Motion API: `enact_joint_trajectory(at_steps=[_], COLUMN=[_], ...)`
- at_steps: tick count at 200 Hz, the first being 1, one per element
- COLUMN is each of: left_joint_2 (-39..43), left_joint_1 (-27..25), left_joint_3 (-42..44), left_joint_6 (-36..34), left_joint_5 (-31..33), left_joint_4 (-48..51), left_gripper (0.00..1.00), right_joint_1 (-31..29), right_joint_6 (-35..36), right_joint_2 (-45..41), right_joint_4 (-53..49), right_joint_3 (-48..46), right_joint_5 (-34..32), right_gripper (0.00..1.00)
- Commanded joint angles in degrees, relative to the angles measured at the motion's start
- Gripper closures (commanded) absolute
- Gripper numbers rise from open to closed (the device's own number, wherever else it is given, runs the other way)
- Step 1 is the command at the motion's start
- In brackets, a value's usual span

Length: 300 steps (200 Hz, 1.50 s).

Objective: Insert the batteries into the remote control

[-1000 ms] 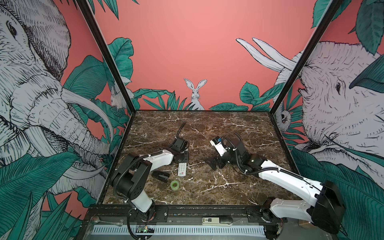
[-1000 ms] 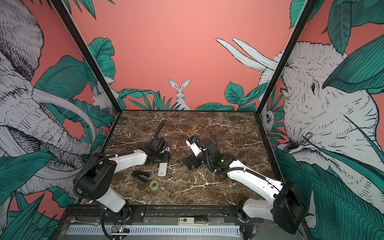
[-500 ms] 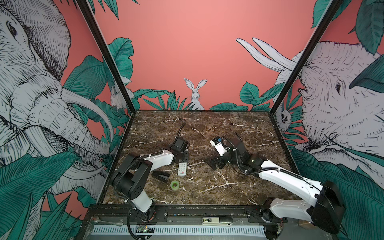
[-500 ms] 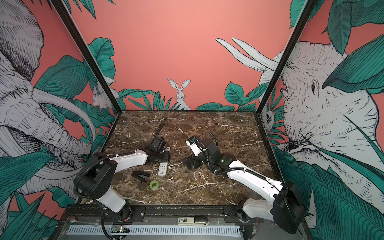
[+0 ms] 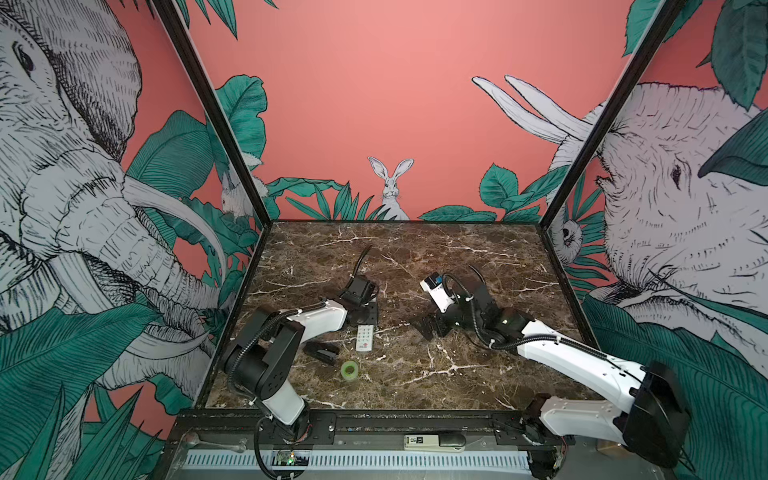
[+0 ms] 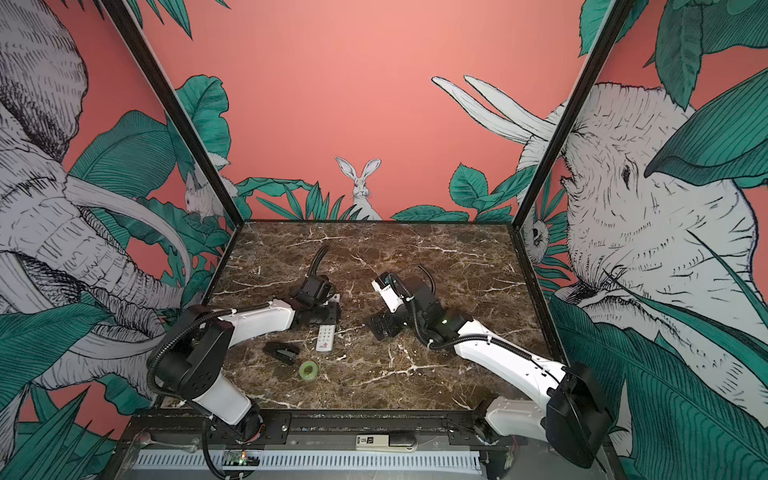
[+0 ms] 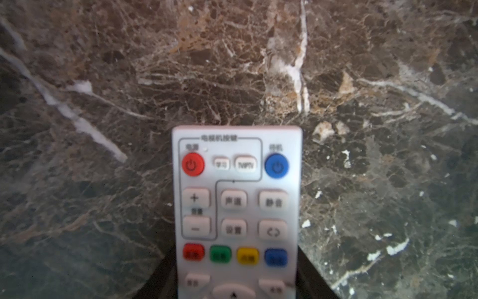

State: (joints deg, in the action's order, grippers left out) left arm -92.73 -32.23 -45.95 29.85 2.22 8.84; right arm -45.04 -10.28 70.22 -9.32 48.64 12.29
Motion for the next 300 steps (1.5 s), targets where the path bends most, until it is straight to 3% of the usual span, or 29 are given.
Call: enact_joint_trajectory(at_steps=[1,47,107,138,183,223,263,288,300], left_joint_2=[0.9,2.7,4.6,5.9,11.0,20.8,25.5,28.7,30.1], left_joint_1=[-0.3,-0.3,-0.3,-0.3,-0.2,2.6,9.6,11.4,12.3], left_joint_3=[2.2,2.0,1.2,0.9,0.1,2.4,3.1,3.1,4.1], left_joint_6=[1.0,1.0,0.9,0.5,-2.5,-7.6,-10.9,-11.0,-12.9], left_joint_5=[0.9,0.5,-0.2,-0.1,3.2,6.2,5.2,14.8,15.4], left_joint_4=[2.6,2.9,3.6,4.6,8.2,6.8,8.3,11.7,10.7], left_gripper=[0.61,0.52,0.32,0.29,0.19,0.01,0.01,0.01,0.01], right_joint_1=[0.2,0.2,0.2,0.2,0.7,9.6,16.3,18.0,18.9], right_joint_6=[-0.3,-0.5,-0.7,-0.6,-0.2,-1.6,-1.1,1.1,1.2], right_joint_2=[-1.0,-1.3,-1.9,-2.2,-4.6,-8.6,-13.9,-16.6,-17.9], right_joint_4=[0.4,0.2,0.1,-0.4,-2.7,-7.5,-8.5,-6.6,-3.1], right_joint_3=[0.7,0.8,0.4,0.4,-0.5,-1.2,-5.0,-7.9,-10.4], right_joint_5=[-0.9,-1.1,-1.7,-2.4,-9.6,-12.7,-16.0,-22.4,-27.3], right_gripper=[0.01,0.01,0.01,0.01,0.01,0.01,0.01,0.01,0.01])
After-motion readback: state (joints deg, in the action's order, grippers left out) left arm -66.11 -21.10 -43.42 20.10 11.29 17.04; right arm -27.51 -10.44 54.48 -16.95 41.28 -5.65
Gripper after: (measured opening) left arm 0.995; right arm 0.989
